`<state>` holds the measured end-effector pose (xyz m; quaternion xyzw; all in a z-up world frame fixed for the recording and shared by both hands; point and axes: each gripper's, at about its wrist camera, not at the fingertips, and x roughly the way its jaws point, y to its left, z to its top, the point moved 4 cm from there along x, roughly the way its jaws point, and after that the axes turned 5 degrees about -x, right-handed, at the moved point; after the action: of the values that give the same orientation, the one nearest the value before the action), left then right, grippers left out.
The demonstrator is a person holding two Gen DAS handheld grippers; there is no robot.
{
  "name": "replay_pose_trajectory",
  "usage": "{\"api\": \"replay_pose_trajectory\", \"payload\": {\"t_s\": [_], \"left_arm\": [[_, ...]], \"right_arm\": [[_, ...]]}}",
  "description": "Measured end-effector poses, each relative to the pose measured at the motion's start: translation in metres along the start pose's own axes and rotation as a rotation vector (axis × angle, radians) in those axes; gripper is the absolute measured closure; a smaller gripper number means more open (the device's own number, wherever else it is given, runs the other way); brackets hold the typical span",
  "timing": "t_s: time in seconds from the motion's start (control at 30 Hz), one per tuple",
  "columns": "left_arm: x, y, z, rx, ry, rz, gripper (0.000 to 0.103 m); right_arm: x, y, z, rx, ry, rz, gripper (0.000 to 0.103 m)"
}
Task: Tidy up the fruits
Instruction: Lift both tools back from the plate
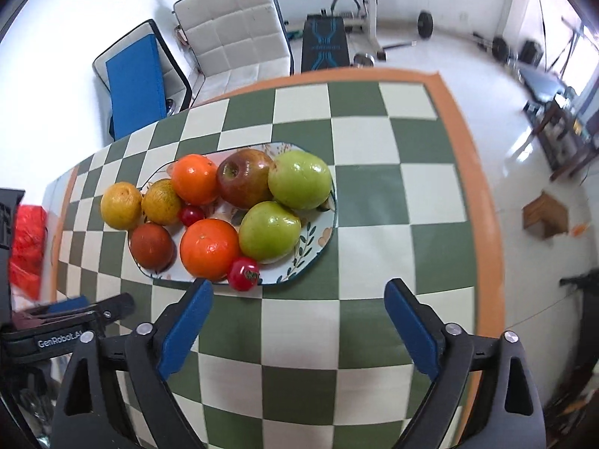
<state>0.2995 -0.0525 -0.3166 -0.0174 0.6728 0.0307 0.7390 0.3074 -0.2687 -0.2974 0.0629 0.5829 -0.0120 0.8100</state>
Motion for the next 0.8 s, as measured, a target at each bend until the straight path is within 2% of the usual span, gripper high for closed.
{"api": "replay_pose_trajectory", "payload": {"t_s": [0.2,0.37,0.8], "left_arm": [[-0.04,0.005,-0.01,0.035,-0.1,0.015,0.0],[-0.081,0.004,-0.024,0.05,-0.181,0.017,0.0],[-0.204,0.004,-0.074,0.102,-0.382,-0.05,0.0]], "right_arm": [[-0.036,0.005,-0.012,-0.012,-0.033,-0.014,0.004],[-0.077,0.009,-0.023,0.002,-0.076,0.007,0.004],[-0.225,0.023,-0.056,-0.027,-0.258,-0.015,0.004]]}}
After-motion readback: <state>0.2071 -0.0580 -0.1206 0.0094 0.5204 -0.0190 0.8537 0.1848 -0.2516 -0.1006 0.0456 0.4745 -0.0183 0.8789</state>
